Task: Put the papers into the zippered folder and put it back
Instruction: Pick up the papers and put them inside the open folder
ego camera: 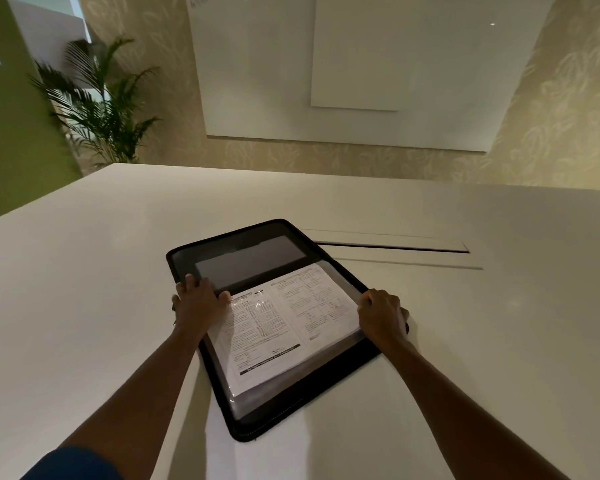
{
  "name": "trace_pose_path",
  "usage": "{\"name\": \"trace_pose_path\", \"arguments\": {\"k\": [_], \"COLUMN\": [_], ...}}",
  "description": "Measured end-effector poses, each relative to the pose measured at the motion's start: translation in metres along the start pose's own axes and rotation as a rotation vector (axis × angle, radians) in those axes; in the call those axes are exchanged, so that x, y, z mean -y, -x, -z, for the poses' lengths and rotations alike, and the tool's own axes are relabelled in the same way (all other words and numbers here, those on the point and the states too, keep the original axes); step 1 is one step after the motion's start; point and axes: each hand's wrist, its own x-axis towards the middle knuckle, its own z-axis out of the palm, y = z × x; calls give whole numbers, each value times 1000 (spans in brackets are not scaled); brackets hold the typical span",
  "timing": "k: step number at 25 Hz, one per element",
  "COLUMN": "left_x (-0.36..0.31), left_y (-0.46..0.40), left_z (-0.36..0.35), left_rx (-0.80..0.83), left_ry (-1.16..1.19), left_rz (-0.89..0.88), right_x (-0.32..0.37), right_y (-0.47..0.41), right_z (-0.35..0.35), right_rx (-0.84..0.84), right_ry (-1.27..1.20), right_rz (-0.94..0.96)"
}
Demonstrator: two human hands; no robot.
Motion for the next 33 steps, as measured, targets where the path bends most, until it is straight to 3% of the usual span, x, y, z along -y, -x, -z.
{"name": "trace_pose_path", "arguments": {"k": [5, 9, 17, 26, 33], "left_x": [8, 17, 41, 48, 48], "left_y": [-7, -22, -45, -46, -30], "left_z": [7, 14, 25, 32, 32], "left_rx": [0, -10, 25, 99, 30], "left_ry": [144, 270, 611, 547, 532], "left_rz": [189, 261, 504, 415, 341], "right_x": [9, 13, 10, 0, -6], "right_y": [22, 40, 54, 43, 27], "right_z": [5, 4, -3, -2, 4], "right_rx": [-34, -22, -16, -10, -86], "right_ry": [118, 67, 11, -68, -231], "right_rz": [-140, -246, -204, -182, -117]}}
